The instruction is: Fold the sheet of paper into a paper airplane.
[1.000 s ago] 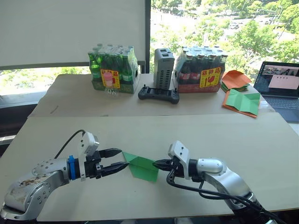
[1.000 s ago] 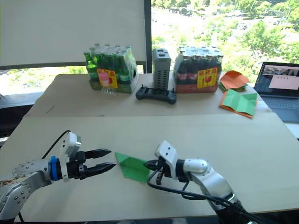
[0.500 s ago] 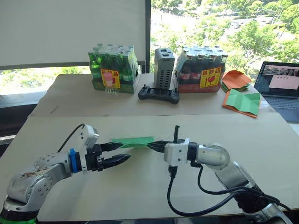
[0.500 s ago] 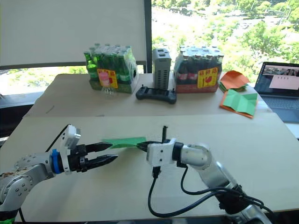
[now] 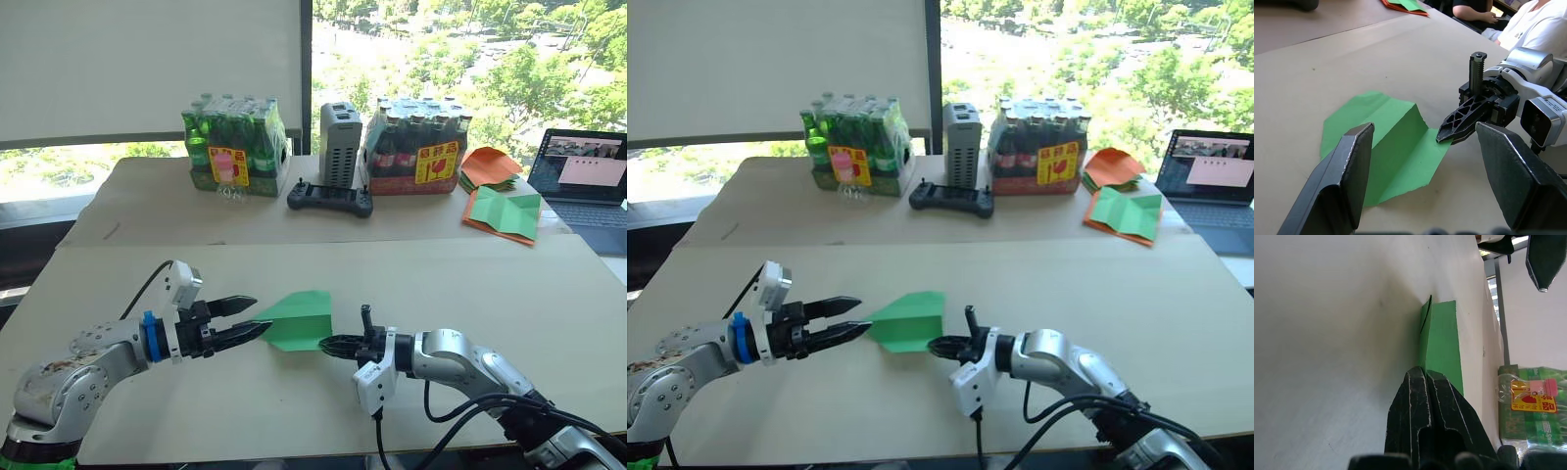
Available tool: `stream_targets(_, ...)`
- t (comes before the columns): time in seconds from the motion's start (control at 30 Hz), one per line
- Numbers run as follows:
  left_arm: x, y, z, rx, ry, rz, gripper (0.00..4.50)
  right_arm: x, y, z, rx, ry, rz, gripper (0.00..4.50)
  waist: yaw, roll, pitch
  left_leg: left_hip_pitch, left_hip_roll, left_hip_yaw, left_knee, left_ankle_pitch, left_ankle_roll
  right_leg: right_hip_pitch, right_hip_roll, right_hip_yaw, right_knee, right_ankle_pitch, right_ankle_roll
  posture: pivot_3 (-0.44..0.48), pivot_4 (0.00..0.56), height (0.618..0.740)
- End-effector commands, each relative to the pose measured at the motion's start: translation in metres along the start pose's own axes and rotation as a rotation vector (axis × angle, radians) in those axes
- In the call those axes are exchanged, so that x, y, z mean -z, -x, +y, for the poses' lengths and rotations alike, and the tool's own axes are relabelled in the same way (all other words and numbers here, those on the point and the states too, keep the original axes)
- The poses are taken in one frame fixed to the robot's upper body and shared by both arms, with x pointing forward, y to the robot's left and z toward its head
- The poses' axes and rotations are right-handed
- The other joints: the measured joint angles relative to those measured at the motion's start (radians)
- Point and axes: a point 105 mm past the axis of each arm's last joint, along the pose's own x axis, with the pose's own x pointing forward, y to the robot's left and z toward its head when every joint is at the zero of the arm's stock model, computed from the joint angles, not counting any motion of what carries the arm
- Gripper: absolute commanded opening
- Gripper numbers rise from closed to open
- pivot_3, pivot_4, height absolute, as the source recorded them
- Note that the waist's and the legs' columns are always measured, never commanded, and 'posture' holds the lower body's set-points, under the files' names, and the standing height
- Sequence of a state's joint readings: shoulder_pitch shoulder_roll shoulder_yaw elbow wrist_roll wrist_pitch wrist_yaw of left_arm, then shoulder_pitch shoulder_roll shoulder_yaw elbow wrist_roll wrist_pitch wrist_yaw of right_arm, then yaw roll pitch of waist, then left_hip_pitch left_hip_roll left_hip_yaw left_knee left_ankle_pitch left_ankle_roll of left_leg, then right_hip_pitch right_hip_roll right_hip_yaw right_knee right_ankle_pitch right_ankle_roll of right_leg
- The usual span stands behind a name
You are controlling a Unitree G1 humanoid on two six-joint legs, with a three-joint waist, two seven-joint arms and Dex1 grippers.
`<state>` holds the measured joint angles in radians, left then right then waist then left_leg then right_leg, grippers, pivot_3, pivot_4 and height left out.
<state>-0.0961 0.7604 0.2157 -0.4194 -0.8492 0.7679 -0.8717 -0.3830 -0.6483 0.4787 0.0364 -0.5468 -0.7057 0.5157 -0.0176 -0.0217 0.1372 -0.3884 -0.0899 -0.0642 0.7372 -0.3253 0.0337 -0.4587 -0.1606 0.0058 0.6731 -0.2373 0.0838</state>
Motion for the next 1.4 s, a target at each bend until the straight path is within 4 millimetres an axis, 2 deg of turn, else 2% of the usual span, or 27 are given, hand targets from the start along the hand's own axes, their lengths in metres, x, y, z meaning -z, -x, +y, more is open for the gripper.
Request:
stream_targets(0.03, -0.003, 0.000, -0.003, 0.010, -0.031, -0.009, 3.51, -0.002, 0.003, -0.009, 0.027, 0.005, -0.029, 1.25, 0.001, 0.000, 0.000, 0.000, 0.000, 0.000, 0.000, 0.000, 0.000, 0.000, 0.000, 0.000, 0.000, 0.000, 0.000, 0.000, 0.150, 0.678)
stream_targets(0.13, -0.002, -0.001, -0.003, 0.012, -0.030, -0.010, 3.51, -0.001, 0.006, -0.010, 0.024, -0.006, -0.028, 2.33, 0.002, 0.000, 0.000, 0.000, 0.000, 0.000, 0.000, 0.000, 0.000, 0.000, 0.000, 0.000, 0.000, 0.000, 0.000, 0.000, 0.150, 0.678)
stream_targets(0.23, 0.000, -0.002, -0.003, 0.014, -0.029, -0.009, 3.51, -0.005, 0.012, -0.021, 0.051, -0.103, -0.056, 3.32, 0.002, 0.000, 0.000, 0.000, 0.000, 0.000, 0.000, 0.000, 0.000, 0.000, 0.000, 0.000, 0.000, 0.000, 0.000, 0.000, 0.150, 0.678)
stream_targets(0.4, 0.002, -0.001, -0.002, 0.018, -0.027, -0.005, 3.51, -0.027, 0.019, -0.052, 0.074, -0.364, -0.162, 3.32, 0.003, 0.000, 0.000, -0.001, 0.001, 0.000, 0.001, 0.000, 0.000, 0.000, 0.000, 0.000, 0.000, 0.000, 0.000, 0.000, 0.150, 0.678)
stream_targets(0.5, 0.003, -0.001, -0.002, 0.020, -0.027, -0.004, 3.51, -0.022, 0.014, -0.070, 0.129, -0.626, -0.153, 3.32, 0.003, 0.000, 0.000, -0.001, 0.001, -0.001, 0.001, 0.000, 0.000, 0.000, 0.000, 0.000, 0.000, 0.000, 0.000, 0.000, 0.150, 0.678)
stream_targets(0.6, 0.003, -0.001, -0.001, 0.020, -0.028, -0.005, 3.51, -0.013, 0.008, -0.072, 0.127, -0.815, -0.101, 2.55, 0.005, 0.000, 0.000, -0.001, 0.001, -0.001, 0.001, 0.000, 0.000, 0.000, 0.000, 0.000, 0.000, 0.000, 0.000, 0.000, 0.150, 0.678)
stream_targets(0.67, 0.003, -0.002, -0.001, 0.019, -0.030, -0.008, 3.51, -0.010, 0.004, -0.059, 0.064, -0.968, -0.059, 1.80, 0.008, 0.000, 0.000, -0.001, 0.001, -0.001, 0.000, 0.000, 0.001, 0.000, 0.000, -0.001, 0.000, 0.000, 0.000, 0.000, 0.150, 0.678)
stream_targets(0.83, 0.003, -0.003, 0.002, 0.011, -0.027, -0.018, 3.51, -0.017, -0.005, -0.035, -0.030, -1.027, -0.007, 0.06, 0.011, 0.000, 0.000, -0.002, 0.000, -0.002, 0.000, 0.000, 0.001, 0.000, -0.001, -0.002, -0.001, 0.000, 0.000, 0.000, 0.150, 0.678)
stream_targets(0.9, 0.003, -0.004, 0.003, 0.014, -0.023, -0.021, 3.51, -0.012, -0.009, -0.027, -0.028, -1.049, 0.034, 0.06, 0.010, 0.000, 0.000, -0.001, 0.001, -0.002, 0.000, 0.000, 0.001, 0.000, -0.001, -0.002, -0.001, 0.000, 0.000, 0.000, 0.150, 0.678)
stream_targets(1.0, 0.004, -0.007, 0.005, 0.019, -0.014, -0.032, 2.72, -0.003, -0.014, -0.016, -0.019, -1.084, 0.099, 0.00, 0.007, 0.000, 0.000, -0.001, 0.000, -0.002, 0.001, 0.000, 0.001, 0.000, -0.001, -0.002, -0.001, 0.000, 0.000, 0.000, 0.150, 0.678)
stream_targets(1.27, 0.003, -0.027, 0.016, 0.062, -0.031, -0.029, 0.03, -0.002, -0.015, 0.011, -0.057, -1.137, 0.169, 0.00, 0.008, -0.001, 0.000, -0.001, 0.000, -0.003, 0.001, 0.000, 0.001, 0.001, -0.001, -0.002, -0.001, 0.000, 0.000, 0.000, 0.150, 0.678)
stream_targets(1.4, 0.003, -0.040, 0.025, 0.076, -0.071, 0.008, 0.03, -0.003, -0.013, 0.020, -0.081, -1.150, 0.200, 0.00, 0.006, -0.001, 0.000, -0.001, 0.000, -0.003, 0.001, 0.000, 0.001, 0.001, -0.001, -0.002, 0.000, 0.000, 0.000, 0.000, 0.150, 0.678)
